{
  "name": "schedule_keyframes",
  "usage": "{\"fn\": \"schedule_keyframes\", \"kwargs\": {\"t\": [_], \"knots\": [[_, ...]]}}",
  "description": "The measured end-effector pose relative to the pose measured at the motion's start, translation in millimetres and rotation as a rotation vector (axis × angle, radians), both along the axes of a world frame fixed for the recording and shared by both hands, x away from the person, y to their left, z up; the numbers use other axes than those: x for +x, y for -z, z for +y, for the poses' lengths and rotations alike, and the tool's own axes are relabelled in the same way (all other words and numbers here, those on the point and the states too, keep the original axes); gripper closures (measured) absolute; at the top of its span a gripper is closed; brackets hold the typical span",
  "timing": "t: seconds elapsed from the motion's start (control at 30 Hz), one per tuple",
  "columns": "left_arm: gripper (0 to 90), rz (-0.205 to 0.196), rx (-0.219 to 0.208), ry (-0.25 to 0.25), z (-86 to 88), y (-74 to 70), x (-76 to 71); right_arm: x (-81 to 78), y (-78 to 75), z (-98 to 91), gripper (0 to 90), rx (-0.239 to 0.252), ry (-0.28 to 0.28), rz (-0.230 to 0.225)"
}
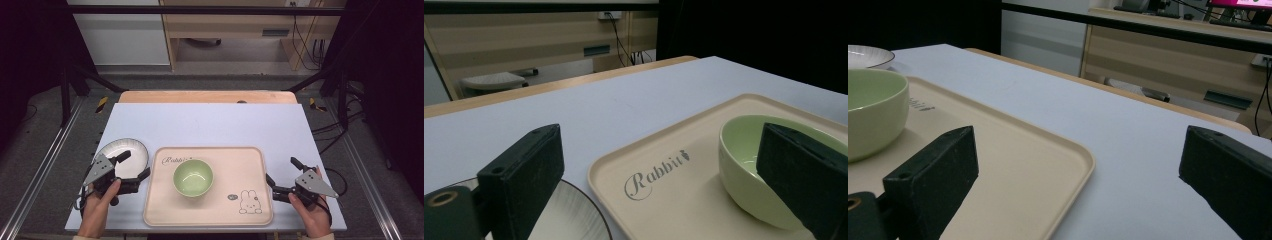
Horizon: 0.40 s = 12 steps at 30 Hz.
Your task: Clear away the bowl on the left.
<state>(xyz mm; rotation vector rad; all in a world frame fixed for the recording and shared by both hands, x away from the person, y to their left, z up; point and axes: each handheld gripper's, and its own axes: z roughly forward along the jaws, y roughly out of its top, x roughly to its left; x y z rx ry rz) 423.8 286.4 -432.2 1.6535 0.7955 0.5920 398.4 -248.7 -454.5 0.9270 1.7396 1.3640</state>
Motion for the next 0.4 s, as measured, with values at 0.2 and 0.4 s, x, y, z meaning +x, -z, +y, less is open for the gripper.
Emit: {"fn": "schedule_keyframes", "kwargs": {"t": [0.2,0.4], "knots": [[5.7,-0.047,-0.018,-0.022,11.1,8.9,-4.1,0.0,0.1,-1.1,2.7,0.005,0.002,0.001],[5.7,-0.069,-0.039,-0.033,14.9,13.7,-8.4,1.3,0.8,2.4,2.7,-0.004,-0.015,0.003]]}}
